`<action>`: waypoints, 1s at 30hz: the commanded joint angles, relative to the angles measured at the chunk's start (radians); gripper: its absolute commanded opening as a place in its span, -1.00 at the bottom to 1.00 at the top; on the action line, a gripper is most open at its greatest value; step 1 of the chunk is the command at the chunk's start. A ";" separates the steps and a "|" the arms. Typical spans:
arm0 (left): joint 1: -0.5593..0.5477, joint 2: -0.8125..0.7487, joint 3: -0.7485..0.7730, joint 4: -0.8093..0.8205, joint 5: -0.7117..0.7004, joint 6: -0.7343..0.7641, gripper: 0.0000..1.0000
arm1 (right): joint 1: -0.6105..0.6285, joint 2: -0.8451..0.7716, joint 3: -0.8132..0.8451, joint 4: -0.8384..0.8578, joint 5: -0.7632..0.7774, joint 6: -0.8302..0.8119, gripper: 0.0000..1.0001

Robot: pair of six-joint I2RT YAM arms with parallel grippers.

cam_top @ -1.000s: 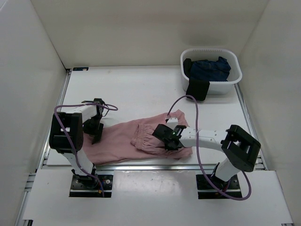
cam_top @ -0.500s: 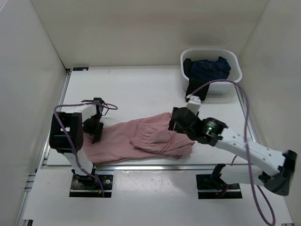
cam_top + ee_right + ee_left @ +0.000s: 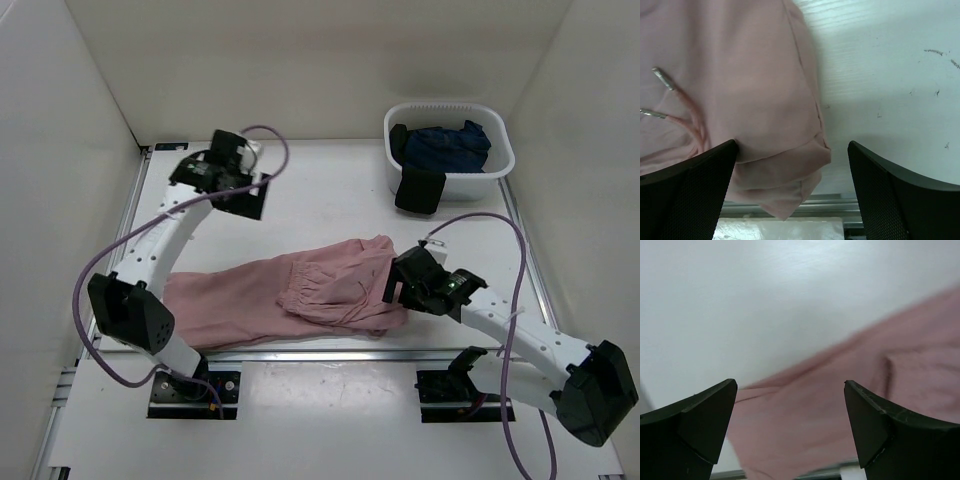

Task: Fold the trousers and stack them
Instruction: Fold the trousers

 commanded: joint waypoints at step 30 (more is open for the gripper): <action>-0.297 0.291 -0.001 0.009 0.281 -0.002 -0.72 | -0.118 -0.002 -0.256 0.305 -0.129 0.034 -0.97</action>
